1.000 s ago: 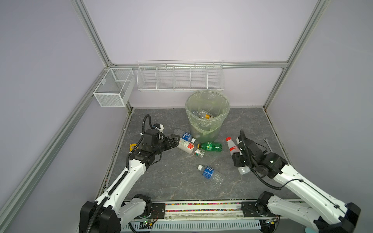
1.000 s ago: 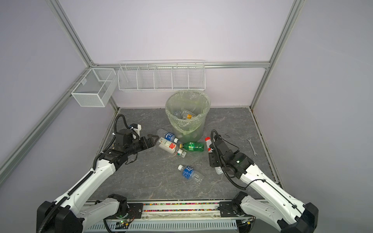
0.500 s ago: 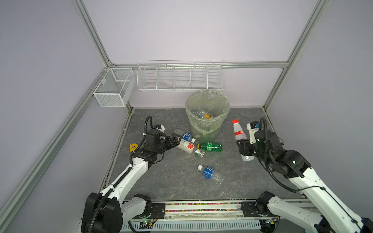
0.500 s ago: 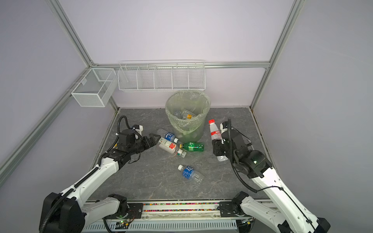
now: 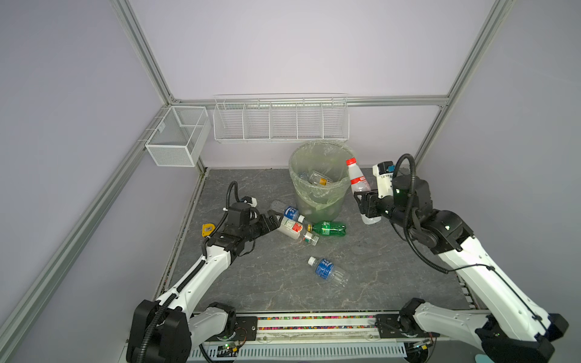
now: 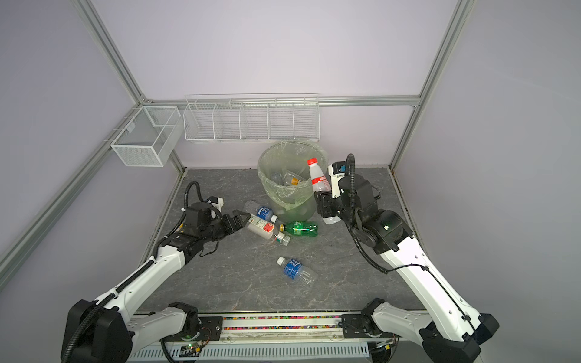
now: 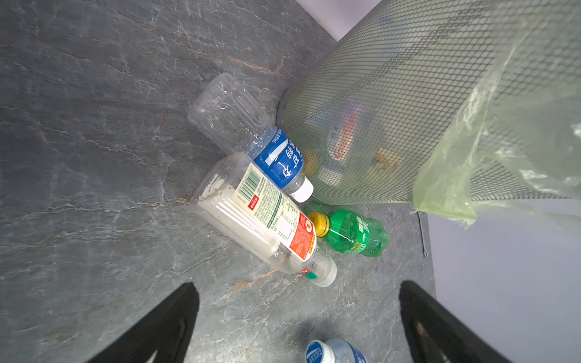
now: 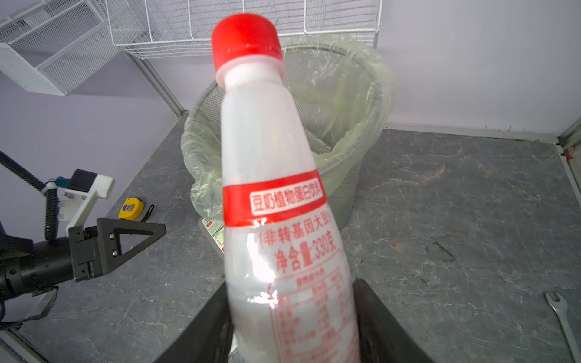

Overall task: Throw the plastic bottles in the bin
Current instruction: Throw the plastic bottle into the trash bin.

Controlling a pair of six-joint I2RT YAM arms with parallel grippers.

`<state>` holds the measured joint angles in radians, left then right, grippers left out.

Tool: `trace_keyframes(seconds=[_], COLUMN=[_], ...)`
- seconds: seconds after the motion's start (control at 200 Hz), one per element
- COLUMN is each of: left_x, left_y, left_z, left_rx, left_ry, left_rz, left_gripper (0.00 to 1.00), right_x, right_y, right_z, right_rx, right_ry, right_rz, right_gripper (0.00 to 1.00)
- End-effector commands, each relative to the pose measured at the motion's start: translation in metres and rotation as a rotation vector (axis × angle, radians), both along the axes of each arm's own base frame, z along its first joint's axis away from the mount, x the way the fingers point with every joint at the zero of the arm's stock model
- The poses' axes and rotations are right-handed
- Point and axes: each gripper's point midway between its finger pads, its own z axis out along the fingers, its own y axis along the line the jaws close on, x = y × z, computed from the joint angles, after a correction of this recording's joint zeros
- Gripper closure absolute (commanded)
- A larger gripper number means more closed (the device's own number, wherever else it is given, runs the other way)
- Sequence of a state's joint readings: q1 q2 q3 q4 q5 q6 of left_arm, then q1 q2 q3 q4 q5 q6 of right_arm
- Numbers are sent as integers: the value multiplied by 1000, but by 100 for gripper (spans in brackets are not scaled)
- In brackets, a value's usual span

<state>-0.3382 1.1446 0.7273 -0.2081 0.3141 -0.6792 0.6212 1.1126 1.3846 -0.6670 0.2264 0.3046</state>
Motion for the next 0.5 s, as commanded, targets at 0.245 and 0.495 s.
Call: trace_keyframes(seconds=[0.245,0.495], left_x=[3,3], left_y=[6,6], left_z=[5,4], left_rx=[51,56], left_ry=[-32,-35], left_rz=[-1,-6], left_gripper=[1,1], right_x=[-24,-19], right_y=[-25,-17], right_z=[-3,8], right_rx=[31,59], right_ry=[-76,-103], right_rz=[-22,-2], right_gripper=[40,39])
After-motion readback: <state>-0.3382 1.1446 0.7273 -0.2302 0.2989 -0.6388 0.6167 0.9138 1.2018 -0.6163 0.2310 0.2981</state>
